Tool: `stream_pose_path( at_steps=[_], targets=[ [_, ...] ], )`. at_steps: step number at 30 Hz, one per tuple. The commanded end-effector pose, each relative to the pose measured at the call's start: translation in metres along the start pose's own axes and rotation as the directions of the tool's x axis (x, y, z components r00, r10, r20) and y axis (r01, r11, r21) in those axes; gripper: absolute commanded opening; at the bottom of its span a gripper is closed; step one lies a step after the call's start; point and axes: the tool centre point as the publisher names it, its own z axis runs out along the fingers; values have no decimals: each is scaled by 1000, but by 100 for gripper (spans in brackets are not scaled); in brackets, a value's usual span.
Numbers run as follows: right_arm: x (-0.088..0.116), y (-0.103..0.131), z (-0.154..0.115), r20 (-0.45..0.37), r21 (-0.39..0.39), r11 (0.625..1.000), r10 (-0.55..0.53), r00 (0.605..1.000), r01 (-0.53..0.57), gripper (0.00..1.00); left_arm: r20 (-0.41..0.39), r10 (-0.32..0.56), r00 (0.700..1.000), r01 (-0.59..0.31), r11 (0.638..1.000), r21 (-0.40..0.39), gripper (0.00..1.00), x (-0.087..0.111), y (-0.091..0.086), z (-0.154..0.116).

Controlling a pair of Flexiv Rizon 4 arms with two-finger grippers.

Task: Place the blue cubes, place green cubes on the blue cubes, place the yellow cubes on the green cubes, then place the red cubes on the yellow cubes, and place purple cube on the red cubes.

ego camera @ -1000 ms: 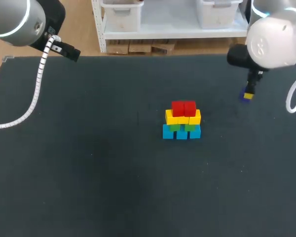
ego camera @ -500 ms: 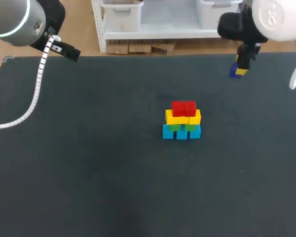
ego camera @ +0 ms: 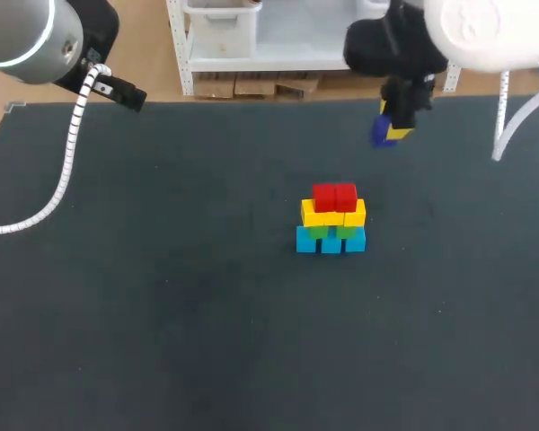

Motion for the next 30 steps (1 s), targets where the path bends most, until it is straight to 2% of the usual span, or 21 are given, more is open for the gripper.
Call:
stream_pose_path(
  at_steps=[1,8,13,30],
  targets=[
    [-17,17,6,-11,-4,1000,-18,1000,17,0,1,1,1000,-1,1000,4,100,0,1,0],
    [-36,36,23,-21,-57,998,-16,1000,15,0,1,1,1000,-1,1000,4,100,0,1,0],
    [-43,44,32,-70,-74,997,1,998,-6,0,1,1,1000,-1,1000,4,100,0,1,0],
    [-55,36,53,-86,-125,991,41,995,-52,0,1,1,1000,-1,1000,4,100,0,1,0]
  ],
)
